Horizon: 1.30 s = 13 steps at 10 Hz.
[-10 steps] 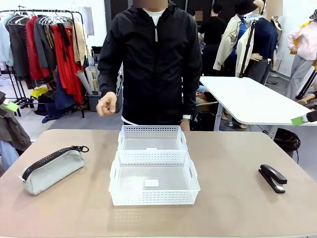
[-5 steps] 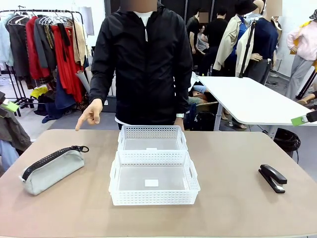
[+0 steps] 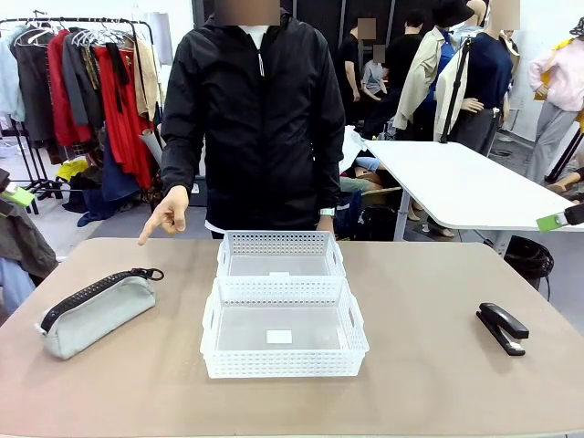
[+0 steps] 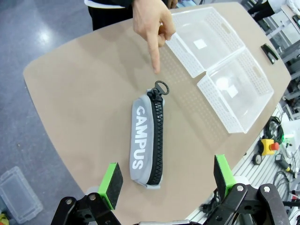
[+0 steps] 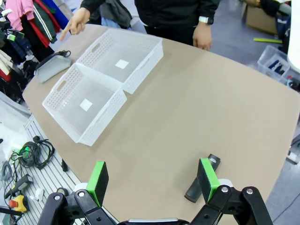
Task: Distribute items into two baskets.
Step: Pick up the Pencil pouch that the person points to.
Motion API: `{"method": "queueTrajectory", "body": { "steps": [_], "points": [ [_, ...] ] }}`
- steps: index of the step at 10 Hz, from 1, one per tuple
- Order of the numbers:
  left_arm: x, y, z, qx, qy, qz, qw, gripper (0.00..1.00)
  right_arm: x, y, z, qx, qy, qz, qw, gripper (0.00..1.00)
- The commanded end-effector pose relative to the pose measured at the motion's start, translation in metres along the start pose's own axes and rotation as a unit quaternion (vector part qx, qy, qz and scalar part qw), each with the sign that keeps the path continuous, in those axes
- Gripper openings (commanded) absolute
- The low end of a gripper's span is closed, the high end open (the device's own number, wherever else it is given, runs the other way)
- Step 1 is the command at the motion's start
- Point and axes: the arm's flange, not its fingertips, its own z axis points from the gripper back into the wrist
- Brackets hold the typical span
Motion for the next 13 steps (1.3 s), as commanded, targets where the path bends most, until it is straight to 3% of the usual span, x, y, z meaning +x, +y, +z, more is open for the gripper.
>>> {"method": "queueTrajectory", "body": {
  "steps": [1, 3, 5, 8, 13],
  "points": [
    [0.0, 0.0, 0.0, 0.002, 0.001, 0.001, 1.0, 1.0, 0.0, 0.0, 0.0, 0.001, 0.0, 0.001, 1.0, 1.0],
    [0.0, 0.0, 0.0, 0.0, 0.0, 0.0, 1.0, 1.0, 0.0, 0.0, 0.0, 0.001, 0.0, 0.001, 1.0, 1.0],
    [0.023, -0.004, -0.011, 0.016, 0.028, -0.021, 0.999, 1.0, 0.0, 0.0, 0.0, 0.001, 0.0, 0.001, 1.0, 1.0],
    [0.06, -0.022, -0.05, 0.054, 0.099, -0.062, 0.992, 1.0, 0.0, 0.0, 0.0, 0.001, 0.0, 0.001, 1.0, 1.0],
    [0.078, -0.027, -0.121, 0.138, 0.196, -0.099, 0.966, 1.0, 0.0, 0.0, 0.0, 0.001, 0.0, 0.001, 1.0, 1.0]
  ]
}}
